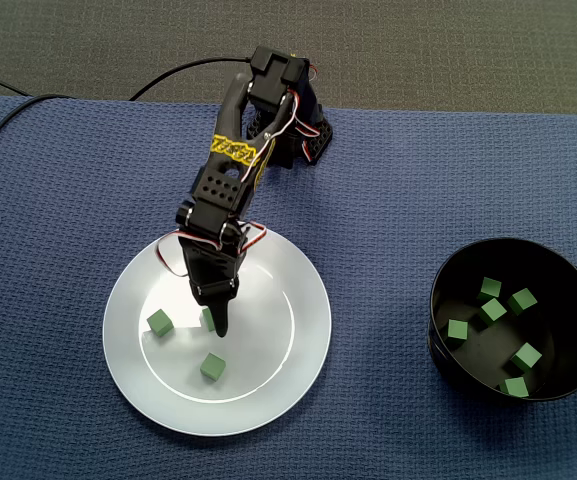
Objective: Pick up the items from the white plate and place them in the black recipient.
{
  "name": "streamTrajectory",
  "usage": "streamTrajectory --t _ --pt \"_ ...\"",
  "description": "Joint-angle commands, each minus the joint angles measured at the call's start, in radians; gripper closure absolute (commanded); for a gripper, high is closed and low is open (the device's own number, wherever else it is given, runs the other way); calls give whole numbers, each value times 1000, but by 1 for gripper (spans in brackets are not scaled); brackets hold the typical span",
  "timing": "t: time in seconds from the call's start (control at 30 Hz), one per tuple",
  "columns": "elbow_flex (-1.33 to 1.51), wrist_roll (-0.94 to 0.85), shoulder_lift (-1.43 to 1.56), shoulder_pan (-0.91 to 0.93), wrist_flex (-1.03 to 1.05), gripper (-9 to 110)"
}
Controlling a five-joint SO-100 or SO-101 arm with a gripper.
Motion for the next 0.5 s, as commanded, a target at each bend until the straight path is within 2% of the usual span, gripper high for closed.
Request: streamTrajectory --t 0.0,0.2,0.47 --pt "-57 8 -3 -15 -31 76" --pt "-72 -3 -11 0 -61 82" --pt "-58 0 -14 -12 -71 99"
